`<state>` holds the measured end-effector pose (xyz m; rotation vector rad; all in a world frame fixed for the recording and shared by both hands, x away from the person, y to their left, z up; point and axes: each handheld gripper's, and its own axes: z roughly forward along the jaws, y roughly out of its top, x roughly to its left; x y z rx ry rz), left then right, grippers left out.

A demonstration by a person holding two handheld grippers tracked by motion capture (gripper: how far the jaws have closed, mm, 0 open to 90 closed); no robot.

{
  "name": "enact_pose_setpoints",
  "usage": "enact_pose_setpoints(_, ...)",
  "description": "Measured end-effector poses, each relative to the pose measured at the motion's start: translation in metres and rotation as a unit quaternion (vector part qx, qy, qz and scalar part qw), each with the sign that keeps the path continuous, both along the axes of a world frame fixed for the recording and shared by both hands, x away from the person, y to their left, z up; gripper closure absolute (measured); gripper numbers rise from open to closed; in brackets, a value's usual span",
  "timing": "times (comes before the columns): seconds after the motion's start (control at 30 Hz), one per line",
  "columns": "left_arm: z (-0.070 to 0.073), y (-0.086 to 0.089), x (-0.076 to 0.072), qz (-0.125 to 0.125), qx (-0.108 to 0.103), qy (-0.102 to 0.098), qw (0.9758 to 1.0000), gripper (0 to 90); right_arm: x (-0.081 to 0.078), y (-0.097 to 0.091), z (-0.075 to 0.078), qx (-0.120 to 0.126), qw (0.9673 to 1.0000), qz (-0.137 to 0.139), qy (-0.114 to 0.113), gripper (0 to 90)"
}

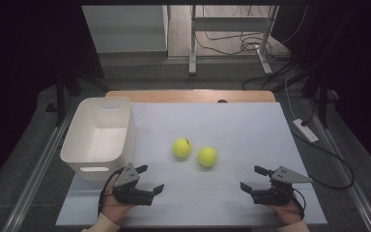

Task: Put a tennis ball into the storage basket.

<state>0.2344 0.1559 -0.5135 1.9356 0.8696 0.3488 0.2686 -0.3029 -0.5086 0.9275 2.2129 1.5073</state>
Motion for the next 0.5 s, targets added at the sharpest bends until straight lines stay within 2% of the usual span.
enact_pose_setpoints(0.3, 0.008, -0.006, 0.007, -0.005, -0.012, 0.003, 0.9999, 9.0, 0.0, 0.002, 0.0, -0.002, 1.0, -0.001, -0.001, 12.2)
enact_pose_setpoints(0.5, 0.015, -0.013, 0.012, -0.011, -0.008, -0.002, 0.9999, 8.9, 0.0, 0.002, 0.0, -0.001, 1.0, -0.003, 0.001, 12.2)
